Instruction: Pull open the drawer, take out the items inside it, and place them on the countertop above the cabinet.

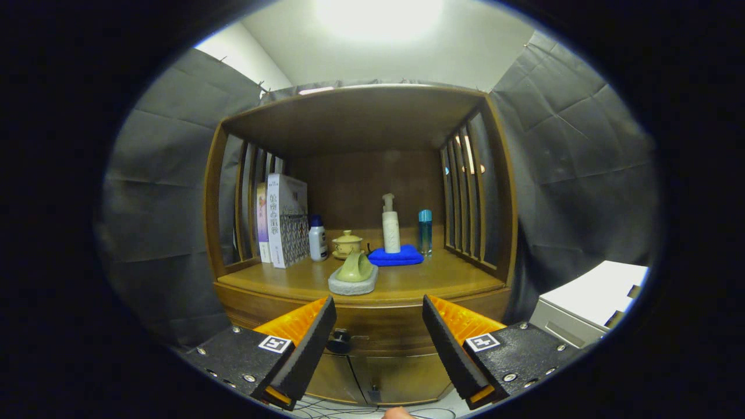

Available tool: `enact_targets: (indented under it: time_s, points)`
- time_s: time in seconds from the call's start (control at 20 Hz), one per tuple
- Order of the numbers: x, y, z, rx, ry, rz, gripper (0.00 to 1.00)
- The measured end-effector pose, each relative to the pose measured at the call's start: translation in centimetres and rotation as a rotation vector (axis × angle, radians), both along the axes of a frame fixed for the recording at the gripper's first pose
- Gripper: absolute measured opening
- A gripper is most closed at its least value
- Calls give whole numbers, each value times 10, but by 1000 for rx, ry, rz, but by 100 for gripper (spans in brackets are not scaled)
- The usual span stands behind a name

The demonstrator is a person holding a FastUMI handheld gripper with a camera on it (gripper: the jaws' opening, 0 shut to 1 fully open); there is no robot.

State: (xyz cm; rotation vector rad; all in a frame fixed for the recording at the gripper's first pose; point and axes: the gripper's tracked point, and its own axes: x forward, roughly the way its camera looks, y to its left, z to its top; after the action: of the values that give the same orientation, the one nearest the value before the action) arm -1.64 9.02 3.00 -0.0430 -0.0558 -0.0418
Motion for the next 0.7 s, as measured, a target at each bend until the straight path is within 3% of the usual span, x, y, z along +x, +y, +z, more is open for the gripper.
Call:
enact_targets:
  time_s: [0.7]
  points:
    - [-56,-34,-3,17,-2,-16,93]
